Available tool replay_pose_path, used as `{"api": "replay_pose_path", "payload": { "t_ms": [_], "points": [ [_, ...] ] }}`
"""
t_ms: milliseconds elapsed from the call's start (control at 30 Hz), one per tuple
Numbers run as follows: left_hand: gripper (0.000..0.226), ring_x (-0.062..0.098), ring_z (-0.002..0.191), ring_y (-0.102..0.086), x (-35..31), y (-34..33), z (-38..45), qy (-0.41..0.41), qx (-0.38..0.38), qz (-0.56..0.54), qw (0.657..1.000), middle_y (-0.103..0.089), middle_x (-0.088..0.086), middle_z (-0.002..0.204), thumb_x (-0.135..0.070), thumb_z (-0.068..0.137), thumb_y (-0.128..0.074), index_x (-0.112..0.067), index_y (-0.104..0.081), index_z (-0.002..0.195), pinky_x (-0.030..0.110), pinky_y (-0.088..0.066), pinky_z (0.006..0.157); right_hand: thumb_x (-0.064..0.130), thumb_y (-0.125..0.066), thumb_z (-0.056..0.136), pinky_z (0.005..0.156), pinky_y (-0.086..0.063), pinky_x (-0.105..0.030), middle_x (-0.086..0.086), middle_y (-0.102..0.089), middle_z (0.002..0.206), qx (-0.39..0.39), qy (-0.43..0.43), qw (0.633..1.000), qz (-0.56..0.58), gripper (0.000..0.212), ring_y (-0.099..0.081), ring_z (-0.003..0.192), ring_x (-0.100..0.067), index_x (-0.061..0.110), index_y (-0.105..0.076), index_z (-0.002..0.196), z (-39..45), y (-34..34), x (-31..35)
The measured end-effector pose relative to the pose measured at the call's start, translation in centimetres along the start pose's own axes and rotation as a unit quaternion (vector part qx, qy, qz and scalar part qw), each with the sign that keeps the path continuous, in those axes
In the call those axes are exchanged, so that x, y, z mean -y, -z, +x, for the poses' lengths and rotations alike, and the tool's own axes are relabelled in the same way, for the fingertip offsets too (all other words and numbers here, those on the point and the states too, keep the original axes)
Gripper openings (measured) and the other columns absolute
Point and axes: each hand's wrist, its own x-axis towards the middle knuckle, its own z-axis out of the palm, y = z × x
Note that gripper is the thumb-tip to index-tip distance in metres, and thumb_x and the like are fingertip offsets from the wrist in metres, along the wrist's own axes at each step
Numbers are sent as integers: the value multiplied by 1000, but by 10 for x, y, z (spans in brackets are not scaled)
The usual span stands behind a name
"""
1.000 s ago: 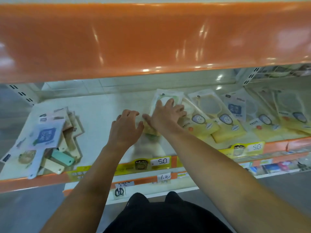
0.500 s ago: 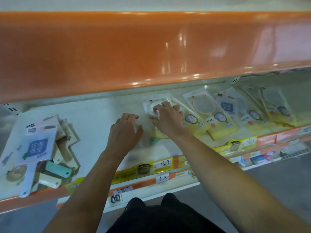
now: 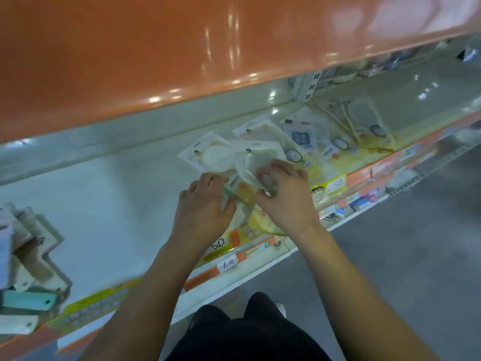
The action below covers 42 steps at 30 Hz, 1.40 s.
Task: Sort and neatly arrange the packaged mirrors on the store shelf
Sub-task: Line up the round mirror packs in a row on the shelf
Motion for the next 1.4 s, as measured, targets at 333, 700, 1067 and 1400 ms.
{"api": "replay_pose_path", "payload": {
  "t_ms": [333, 700, 1067, 1400],
  "points": [
    [42, 32, 101, -59, -104, -37, 34, -66, 15, 23, 997, -56, 5, 119, -39, 82, -49, -21, -55, 119, 44, -49, 80, 38, -61, 67, 98, -29, -34, -5, -59, 125, -12, -89, 995, 35, 44, -52, 118, -28, 23, -69, 108, -19, 52, -89],
    [48, 29, 104, -57, -232, -98, 63, -89, 28, 14, 996, -55, 2, 117, -46, 81, -40, -19, -57, 117, 46, -49, 80, 45, -53, 66, 99, -33, -36, 2, -53, 134, -11, -139, 990, 30, 49, -48, 117, -31, 32, -66, 111, -29, 114, -211],
    [37, 27, 108, -56, -265, -122, 84, -81, 41, 13, 996, -52, 0, 124, -37, 89, -53, -20, -54, 122, 45, -48, 82, 34, -64, 77, 100, -29, -32, 3, -46, 142, 4, -145, 988, 50, 43, -40, 121, -30, 31, -63, 120, -15, 128, -256],
    [43, 29, 104, -59, -256, -124, 145, -78, 42, -12, 996, -54, 3, 121, -40, 82, -50, -21, -56, 121, 47, -49, 84, 41, -61, 76, 101, -31, -35, -1, -47, 142, -5, -152, 988, 27, 45, -39, 124, -32, 28, -64, 119, 32, 131, -258]
  ]
}}
